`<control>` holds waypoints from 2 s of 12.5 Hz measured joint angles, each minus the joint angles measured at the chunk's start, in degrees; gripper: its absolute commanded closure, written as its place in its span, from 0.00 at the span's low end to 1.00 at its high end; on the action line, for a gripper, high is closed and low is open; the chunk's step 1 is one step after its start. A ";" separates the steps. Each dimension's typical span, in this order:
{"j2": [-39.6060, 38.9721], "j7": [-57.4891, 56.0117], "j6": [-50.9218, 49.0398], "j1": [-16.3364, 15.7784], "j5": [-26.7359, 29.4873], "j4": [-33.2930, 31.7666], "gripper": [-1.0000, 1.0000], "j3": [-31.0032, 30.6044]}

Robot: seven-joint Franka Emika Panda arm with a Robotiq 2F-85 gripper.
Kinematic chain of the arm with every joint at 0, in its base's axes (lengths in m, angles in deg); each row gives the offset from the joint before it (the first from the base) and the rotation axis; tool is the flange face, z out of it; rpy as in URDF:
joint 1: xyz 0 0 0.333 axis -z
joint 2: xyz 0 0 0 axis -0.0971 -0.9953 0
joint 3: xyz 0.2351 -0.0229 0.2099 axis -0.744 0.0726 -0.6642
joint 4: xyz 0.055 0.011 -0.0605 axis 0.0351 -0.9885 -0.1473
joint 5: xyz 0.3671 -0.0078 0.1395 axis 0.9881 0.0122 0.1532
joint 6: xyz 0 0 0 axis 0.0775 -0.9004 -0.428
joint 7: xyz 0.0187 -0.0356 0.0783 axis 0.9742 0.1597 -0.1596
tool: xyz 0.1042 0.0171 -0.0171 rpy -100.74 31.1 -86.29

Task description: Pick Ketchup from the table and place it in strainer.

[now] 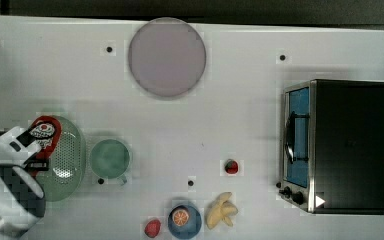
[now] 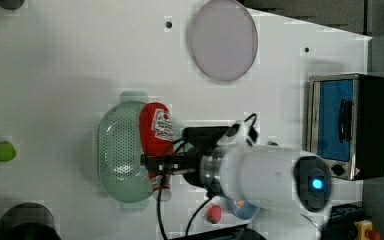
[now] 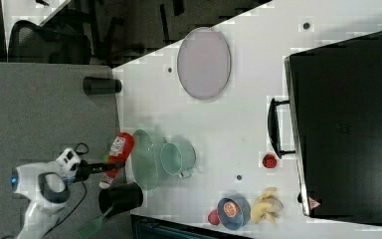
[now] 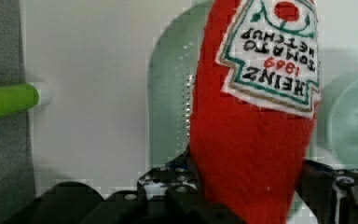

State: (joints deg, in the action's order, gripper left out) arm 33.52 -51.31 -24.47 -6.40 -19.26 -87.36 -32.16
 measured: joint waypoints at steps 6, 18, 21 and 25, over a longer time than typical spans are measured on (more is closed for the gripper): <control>-10.78 7.38 6.60 -0.80 -4.57 -0.78 0.00 1.51; 14.32 7.85 -11.33 6.95 -4.64 0.00 0.00 4.87; 23.63 7.85 -17.70 10.20 -4.76 0.45 0.00 12.70; 26.03 7.71 -24.45 13.53 3.82 3.80 0.00 25.11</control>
State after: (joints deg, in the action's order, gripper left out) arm 59.55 -43.60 -48.92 7.13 -15.44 -83.56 -7.06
